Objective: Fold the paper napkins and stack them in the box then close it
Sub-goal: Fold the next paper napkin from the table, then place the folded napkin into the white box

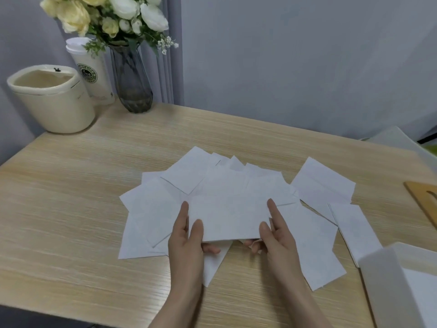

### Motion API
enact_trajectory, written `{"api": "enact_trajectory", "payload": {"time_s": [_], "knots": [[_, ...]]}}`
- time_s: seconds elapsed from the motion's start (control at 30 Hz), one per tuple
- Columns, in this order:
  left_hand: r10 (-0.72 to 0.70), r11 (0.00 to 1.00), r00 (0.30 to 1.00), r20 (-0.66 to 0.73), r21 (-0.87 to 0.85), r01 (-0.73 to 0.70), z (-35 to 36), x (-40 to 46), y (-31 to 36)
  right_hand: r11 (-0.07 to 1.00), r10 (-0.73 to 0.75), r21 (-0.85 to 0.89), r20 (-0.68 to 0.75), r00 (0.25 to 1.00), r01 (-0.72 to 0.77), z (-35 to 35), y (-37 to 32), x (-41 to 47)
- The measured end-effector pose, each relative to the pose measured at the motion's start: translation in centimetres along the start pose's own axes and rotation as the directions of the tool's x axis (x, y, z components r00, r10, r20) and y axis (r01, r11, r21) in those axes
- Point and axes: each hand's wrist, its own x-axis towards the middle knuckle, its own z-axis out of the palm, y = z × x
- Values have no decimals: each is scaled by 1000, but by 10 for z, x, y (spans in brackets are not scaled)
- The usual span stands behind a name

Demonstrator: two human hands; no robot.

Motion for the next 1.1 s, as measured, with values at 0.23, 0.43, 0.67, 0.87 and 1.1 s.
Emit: {"api": "enact_trajectory", "payload": {"time_s": [0.23, 0.43, 0.67, 0.87, 1.1], "knots": [[43, 999, 998, 54, 18, -44, 13, -7, 3, 991, -98, -91, 26, 995, 100, -14, -10, -7], [69, 986, 981, 180, 139, -95, 28, -11, 1, 986, -120, -121, -57, 991, 112, -37, -15, -10], [92, 950, 947, 307, 259, -176, 48, -24, 7, 974, -183, -164, -144, 972, 159, -75, -27, -16], [47, 955, 918, 395, 251, -156, 75, -47, 8, 931, -290, -288, -210, 934, 224, -105, -38, -30], [-9, 957, 862, 507, 255, -140, 117, -83, -6, 905, -354, -355, -328, 876, 233, -159, -46, -52]]}}
